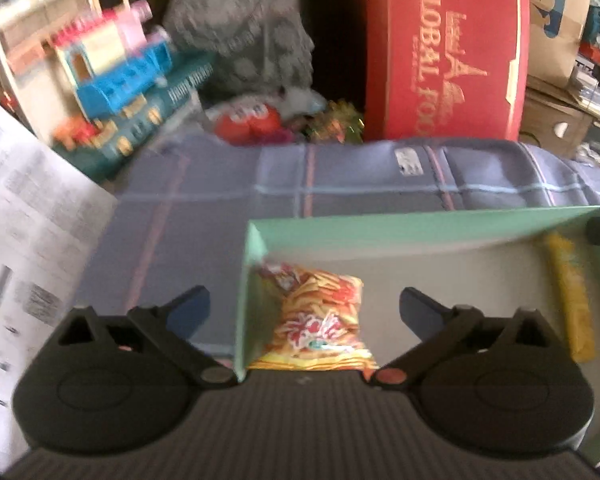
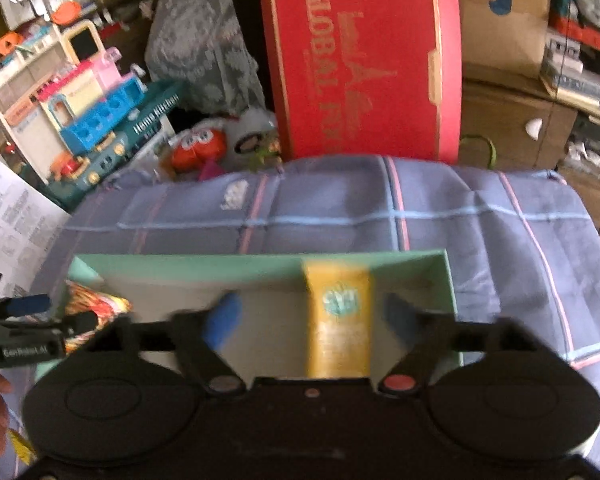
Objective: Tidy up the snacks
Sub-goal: 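Open both tools to release the snacks and withdraw toward the pile, then grasp red wrapped candy with left tool while right tool grasps pink-white packet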
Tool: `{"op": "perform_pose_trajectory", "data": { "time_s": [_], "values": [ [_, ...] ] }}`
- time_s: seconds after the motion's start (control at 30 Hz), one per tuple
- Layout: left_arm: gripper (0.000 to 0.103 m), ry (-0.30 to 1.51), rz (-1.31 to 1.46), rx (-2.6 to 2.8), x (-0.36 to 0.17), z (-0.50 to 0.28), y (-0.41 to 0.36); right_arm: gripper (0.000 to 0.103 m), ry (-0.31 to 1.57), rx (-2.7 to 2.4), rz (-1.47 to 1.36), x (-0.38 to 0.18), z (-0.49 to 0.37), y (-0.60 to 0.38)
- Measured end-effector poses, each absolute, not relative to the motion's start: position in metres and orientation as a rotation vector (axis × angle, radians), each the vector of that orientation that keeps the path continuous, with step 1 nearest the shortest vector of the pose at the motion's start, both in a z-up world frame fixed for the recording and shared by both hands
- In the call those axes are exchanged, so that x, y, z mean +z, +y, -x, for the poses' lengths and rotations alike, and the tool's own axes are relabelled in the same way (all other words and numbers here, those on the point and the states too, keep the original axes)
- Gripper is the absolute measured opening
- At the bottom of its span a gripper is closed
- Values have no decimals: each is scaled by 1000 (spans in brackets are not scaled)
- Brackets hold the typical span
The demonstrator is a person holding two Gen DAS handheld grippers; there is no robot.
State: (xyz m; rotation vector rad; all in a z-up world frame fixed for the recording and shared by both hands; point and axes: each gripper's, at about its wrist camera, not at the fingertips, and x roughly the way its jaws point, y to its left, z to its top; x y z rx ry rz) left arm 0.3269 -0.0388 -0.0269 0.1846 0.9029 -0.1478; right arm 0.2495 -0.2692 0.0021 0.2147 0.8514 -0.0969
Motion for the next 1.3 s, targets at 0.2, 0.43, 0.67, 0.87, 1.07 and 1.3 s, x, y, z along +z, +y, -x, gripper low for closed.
{"op": "perform_pose_trajectory", "data": {
  "time_s": [0.2, 0.43, 0.67, 0.87, 1.07, 1.3],
  "values": [
    [103, 899, -150, -185, -6, -298, -39, 102, 828, -65, -177, 20, -229, -252],
    [103, 888, -127, -203, 13, -248, -32, 103, 819, -14, -152, 38, -186, -229],
    [103, 880, -110, -200, 21, -184, -12, 103, 775, 61, -146, 49, -123, -203],
    [103, 888, -94, -213, 13, -130, 3, 103, 802, 72, -131, 45, -73, -191],
    [103, 927, -75, -236, -11, -85, 9, 103, 879, 56, -187, 27, -30, -191],
    [103, 998, -113, -260, -43, -59, -3, 93, 907, -5, -243, 2, 9, -205]
  ]
}}
